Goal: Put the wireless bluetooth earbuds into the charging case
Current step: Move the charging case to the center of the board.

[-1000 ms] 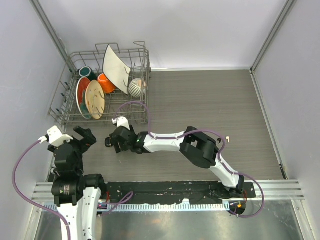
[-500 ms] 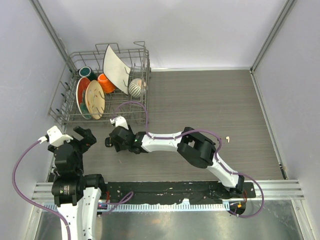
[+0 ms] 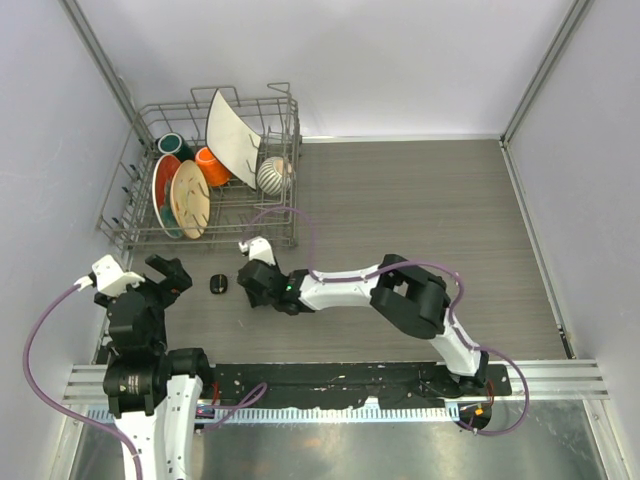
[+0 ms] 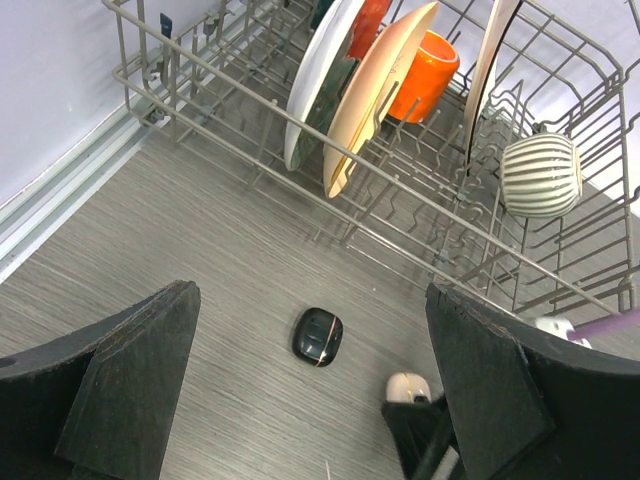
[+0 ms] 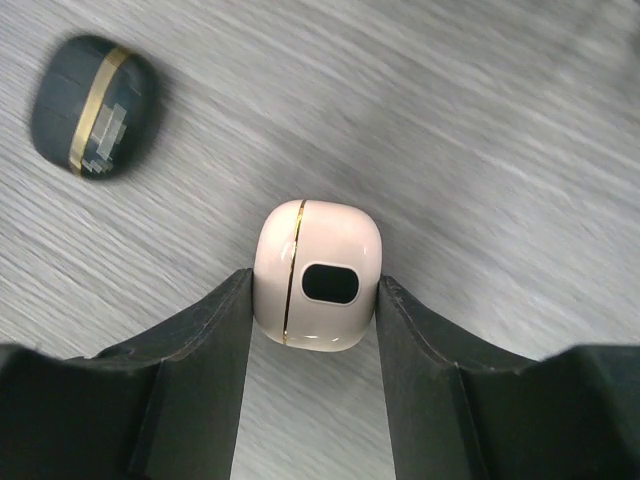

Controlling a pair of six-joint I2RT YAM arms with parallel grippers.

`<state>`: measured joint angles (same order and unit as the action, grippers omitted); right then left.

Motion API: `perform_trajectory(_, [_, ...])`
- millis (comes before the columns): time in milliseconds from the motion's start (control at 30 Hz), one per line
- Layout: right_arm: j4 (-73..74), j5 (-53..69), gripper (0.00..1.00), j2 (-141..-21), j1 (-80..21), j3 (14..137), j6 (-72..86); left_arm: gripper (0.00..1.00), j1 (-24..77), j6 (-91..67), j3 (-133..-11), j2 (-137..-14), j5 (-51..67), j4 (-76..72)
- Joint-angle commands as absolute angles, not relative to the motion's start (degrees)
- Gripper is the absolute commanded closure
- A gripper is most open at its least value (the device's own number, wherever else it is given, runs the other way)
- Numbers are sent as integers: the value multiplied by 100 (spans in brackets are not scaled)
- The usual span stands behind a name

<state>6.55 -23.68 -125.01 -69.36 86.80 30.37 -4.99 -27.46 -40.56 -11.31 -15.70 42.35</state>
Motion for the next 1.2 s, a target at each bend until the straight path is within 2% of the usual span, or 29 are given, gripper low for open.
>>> perform_trajectory(0, [712,-2751,72,-11578,-6917,7771,3453,0,-519,-2690,-4043,-1037,-1644,4192])
perform_trajectory(167, [914,-3199,77,-10645,-6847,6489,4182,0,-510,-2690,-4043,-1002,-1635,4201])
perform_trajectory(333, [1090,-3428,77,-9303,-6444,4935,5193,0,-510,-2698,-4025,-940,-1652,4192])
perform_trajectory(433, [1239,-3699,75,-8869,-6311,4414,5782,0,-518,-2690,-4034,-967,-1644,4192])
perform_trajectory(533, [1458,-4121,71,-8622,-6302,4324,6204,0,-510,-2698,-4034,-984,-1644,4192])
perform_trajectory(633, [1967,-4447,70,-8894,-6302,4674,6626,0,-527,-2725,-4034,-984,-1705,4210])
perform_trajectory(767, [2452,-4518,60,-9412,-6302,5097,7083,0,-510,-2733,-4034,-1011,-1723,4210])
perform_trajectory(933, [2277,-4263,51,-9668,-6293,5203,7180,0,-519,-2733,-4034,-1037,-1723,4219])
perform_trajectory(1033, [2162,-4043,39,-9581,-6293,5212,7084,0,-510,-2733,-4034,-1020,-1723,4219])
perform_trajectory(1100, [2057,-3903,28,-9493,-6293,5203,6891,0,-510,-2733,-4034,-1028,-1723,4219])
perform_trajectory(1167, [2039,-3815,24,-9352,-6293,5212,6742,0,-510,-2733,-4034,-1020,-1714,4210])
